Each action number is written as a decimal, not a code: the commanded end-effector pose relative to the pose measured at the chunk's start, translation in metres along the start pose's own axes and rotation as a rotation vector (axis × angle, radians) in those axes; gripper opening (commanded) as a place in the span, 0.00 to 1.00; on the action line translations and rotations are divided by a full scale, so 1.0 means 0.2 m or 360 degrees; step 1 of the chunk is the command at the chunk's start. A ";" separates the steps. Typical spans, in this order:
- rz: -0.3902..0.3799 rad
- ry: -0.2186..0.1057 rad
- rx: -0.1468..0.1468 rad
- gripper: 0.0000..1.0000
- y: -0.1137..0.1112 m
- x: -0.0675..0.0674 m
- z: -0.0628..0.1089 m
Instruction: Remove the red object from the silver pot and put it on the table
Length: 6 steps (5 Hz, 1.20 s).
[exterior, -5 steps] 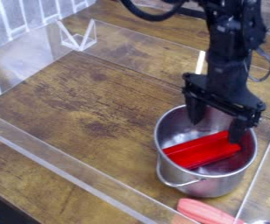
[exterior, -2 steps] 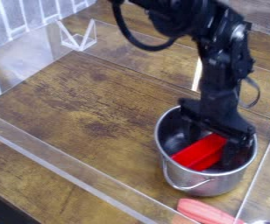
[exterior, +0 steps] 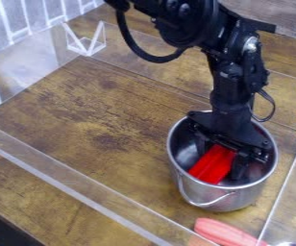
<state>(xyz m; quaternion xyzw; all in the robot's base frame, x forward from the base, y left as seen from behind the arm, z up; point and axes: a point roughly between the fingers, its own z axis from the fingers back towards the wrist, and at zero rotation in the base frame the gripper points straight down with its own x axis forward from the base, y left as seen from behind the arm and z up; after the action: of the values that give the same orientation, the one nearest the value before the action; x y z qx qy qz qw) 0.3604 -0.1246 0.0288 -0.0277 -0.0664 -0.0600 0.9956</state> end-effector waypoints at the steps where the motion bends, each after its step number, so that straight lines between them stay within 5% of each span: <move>1: 0.0183 -0.0069 0.0015 0.00 0.05 0.06 0.11; 2: 0.0320 -0.0052 0.0037 0.00 0.06 0.08 0.12; 4: 0.0389 -0.0030 0.0045 0.00 0.10 0.02 0.13; 6: 0.0336 -0.0013 0.0035 0.00 0.09 0.02 0.14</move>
<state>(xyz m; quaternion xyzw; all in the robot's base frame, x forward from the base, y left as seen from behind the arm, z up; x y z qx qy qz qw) 0.3522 -0.1098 0.0289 -0.0107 -0.0304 0.0368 0.9988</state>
